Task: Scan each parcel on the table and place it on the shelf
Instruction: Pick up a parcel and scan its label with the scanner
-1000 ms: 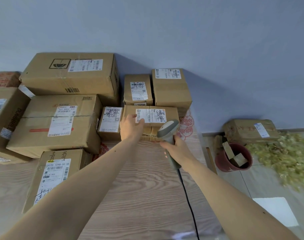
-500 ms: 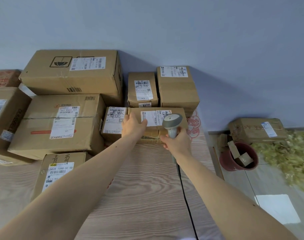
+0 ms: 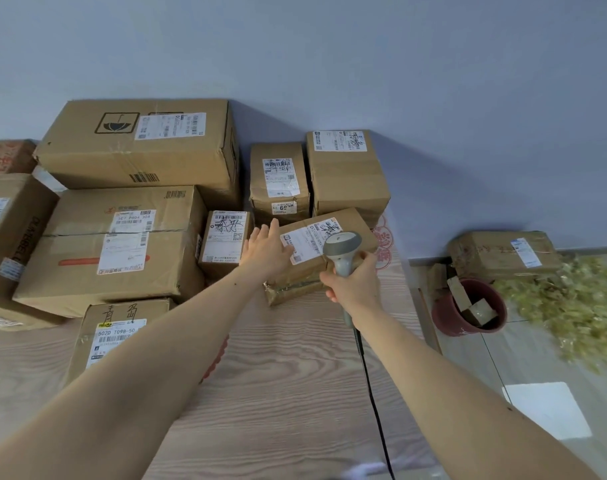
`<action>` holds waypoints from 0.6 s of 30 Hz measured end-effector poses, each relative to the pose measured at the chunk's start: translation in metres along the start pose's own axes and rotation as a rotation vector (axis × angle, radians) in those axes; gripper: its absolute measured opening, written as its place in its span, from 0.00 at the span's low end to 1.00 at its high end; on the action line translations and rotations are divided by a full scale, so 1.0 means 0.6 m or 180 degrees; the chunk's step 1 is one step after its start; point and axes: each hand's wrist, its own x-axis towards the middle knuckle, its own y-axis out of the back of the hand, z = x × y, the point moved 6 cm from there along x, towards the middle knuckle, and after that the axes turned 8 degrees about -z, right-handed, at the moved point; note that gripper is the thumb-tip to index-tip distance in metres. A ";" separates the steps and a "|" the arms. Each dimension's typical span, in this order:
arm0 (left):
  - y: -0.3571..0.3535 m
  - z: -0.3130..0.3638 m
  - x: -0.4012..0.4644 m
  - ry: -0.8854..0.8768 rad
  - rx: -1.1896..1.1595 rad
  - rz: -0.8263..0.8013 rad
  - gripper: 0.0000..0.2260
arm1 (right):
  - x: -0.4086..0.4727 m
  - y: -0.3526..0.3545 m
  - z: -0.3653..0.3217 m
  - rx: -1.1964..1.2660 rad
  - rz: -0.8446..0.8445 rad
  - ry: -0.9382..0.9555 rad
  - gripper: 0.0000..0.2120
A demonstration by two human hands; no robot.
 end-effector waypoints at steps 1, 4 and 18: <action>-0.003 -0.002 -0.003 0.0045 0.0095 -0.0026 0.33 | -0.001 -0.001 -0.002 -0.0014 -0.0029 -0.0017 0.37; -0.008 -0.003 -0.028 0.0169 0.0296 0.0070 0.31 | -0.010 -0.002 -0.003 0.0013 -0.0074 -0.0087 0.37; -0.089 -0.036 -0.145 0.0881 -0.0387 -0.0168 0.24 | -0.045 0.018 -0.004 -0.0072 -0.0198 -0.0240 0.25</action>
